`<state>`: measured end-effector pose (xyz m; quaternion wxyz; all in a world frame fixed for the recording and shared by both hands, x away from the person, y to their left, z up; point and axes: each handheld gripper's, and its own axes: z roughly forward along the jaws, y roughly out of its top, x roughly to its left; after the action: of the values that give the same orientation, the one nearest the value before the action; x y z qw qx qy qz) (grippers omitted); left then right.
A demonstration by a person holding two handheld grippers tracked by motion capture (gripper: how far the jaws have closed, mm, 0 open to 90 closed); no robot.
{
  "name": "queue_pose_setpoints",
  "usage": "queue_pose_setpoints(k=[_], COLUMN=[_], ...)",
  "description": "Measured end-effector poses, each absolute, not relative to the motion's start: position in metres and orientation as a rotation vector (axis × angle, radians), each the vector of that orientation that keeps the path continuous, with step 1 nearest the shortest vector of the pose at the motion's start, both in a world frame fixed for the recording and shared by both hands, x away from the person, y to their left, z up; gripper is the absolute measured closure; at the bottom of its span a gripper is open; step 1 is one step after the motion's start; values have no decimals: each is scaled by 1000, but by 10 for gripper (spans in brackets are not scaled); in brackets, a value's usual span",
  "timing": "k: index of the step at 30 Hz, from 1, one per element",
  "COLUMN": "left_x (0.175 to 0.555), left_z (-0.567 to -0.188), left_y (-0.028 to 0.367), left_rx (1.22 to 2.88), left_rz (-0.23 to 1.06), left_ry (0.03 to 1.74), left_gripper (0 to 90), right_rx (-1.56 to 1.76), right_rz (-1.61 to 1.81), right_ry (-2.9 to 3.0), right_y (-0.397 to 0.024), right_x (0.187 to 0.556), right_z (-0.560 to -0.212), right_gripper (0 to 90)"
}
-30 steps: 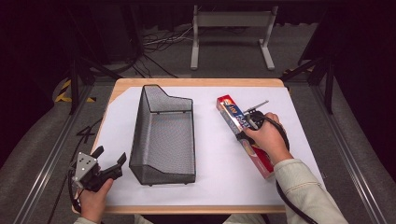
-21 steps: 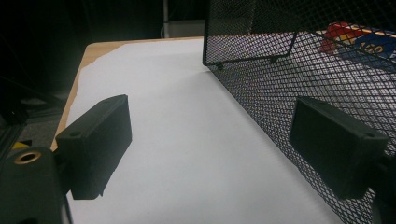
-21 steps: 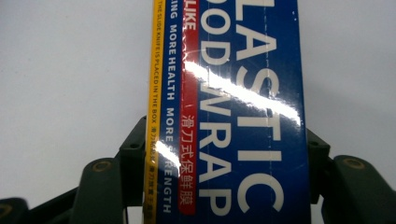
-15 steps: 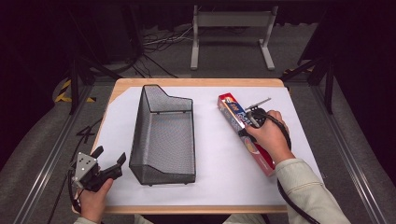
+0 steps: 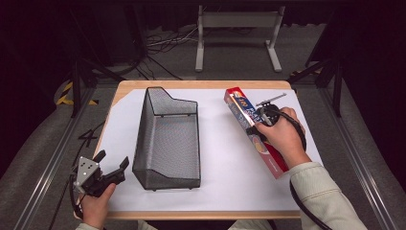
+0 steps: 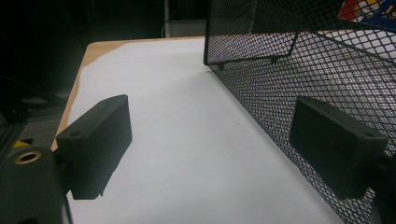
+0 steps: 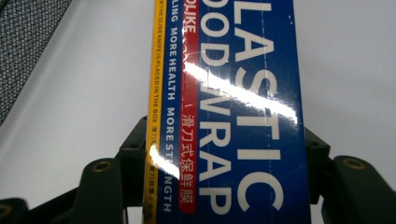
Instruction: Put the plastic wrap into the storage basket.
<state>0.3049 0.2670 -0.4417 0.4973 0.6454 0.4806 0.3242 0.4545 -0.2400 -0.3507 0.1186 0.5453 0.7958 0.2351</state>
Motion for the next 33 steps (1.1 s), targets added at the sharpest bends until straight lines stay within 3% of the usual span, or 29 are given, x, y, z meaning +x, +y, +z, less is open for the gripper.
queue_pose_setpoints(k=[17,33], left_x=[305,305], left_z=[-442,-441], left_y=[266,267], left_rx=[1566,1565], left_rz=[782,786], left_ry=[1162,1159], left_gripper=[141,141], right_rx=[1594,1560], right_rz=[738,806], right_ry=[2291,2352], right_y=[-223,-169], right_x=[438,422], right_z=[-324,-308], right_gripper=[395,394])
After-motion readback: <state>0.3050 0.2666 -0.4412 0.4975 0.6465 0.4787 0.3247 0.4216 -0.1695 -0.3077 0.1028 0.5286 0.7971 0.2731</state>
